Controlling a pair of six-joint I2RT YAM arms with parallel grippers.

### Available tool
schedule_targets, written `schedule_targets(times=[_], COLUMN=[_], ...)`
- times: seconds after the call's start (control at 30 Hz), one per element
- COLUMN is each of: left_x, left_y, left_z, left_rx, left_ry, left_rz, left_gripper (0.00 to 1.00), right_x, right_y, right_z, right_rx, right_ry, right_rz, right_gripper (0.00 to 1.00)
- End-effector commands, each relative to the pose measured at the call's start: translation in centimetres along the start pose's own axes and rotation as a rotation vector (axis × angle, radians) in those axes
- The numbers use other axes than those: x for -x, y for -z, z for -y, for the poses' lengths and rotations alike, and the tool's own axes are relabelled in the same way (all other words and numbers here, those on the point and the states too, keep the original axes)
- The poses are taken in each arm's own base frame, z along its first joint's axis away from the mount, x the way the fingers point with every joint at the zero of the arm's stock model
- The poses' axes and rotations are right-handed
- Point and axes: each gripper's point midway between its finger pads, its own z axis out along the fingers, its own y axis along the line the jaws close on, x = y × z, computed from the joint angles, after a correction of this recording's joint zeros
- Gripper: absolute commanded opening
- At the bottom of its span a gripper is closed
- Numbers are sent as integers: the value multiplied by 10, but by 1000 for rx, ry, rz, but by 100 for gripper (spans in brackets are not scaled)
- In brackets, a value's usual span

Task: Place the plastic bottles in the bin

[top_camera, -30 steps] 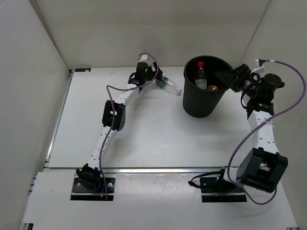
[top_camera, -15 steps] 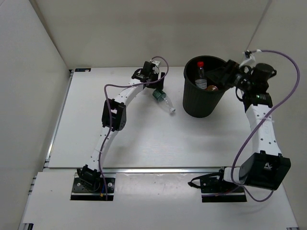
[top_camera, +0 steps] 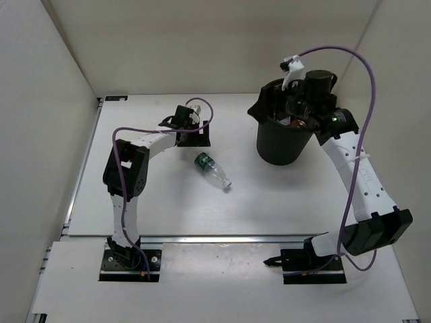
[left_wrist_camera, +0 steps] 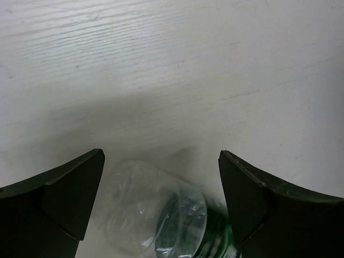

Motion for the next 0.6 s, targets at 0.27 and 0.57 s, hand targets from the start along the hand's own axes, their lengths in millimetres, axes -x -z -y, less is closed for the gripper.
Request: schedule_targets(times=[0.27, 0.57], left_x=[28, 35], left_y=[75, 207], left_z=[-4, -98], left_rx=[77, 438], left_ry=[132, 433], left_rz=[187, 392], left_gripper=[99, 99], right_x=[-109, -240], right_y=[-32, -117], right_z=[-67, -154], right_rx=[219, 447], right_ry=[185, 322], right_rz=[-236, -424], right_gripper=[99, 99])
